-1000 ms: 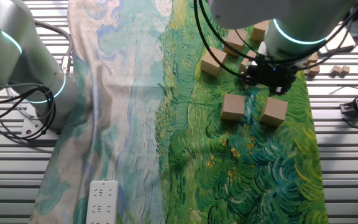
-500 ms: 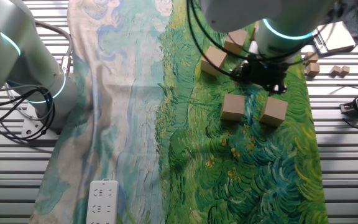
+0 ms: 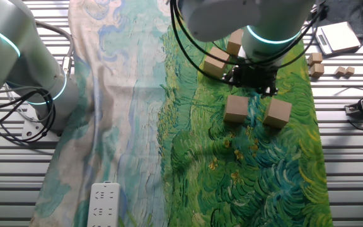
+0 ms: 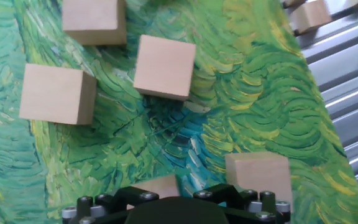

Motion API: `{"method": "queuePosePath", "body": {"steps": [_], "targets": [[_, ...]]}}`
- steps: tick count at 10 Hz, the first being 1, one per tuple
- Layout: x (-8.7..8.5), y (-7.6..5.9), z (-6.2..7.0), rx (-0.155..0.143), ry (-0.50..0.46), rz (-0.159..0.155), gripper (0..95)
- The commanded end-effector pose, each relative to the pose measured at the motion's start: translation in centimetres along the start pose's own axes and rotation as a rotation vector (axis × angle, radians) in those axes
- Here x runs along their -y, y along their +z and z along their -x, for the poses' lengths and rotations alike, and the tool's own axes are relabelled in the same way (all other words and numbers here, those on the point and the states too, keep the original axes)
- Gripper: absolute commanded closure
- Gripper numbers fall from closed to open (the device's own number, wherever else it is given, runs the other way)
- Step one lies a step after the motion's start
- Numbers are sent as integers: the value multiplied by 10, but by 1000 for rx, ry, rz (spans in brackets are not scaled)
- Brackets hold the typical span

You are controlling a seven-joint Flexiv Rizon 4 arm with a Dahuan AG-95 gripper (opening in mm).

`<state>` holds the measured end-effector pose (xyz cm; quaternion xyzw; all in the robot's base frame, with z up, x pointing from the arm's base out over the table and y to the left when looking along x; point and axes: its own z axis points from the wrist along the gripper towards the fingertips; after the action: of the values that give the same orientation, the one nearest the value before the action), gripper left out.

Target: Stack the blocks into a pyramid shape

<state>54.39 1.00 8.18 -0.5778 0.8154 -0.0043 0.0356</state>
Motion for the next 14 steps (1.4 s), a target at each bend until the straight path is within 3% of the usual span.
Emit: {"method": "queuePosePath", "body": {"steps": [1,5,6,10,14], "targets": [[-1,5,-1,4,-5,-2,0],[-6,9,-3,11,-10,-2,0],[-9,9,-4,10,-5,-5,190],[-21,9,-10,-6,-45,-9,190],[-22,8,-10,-6,-66,-7,190]]}}
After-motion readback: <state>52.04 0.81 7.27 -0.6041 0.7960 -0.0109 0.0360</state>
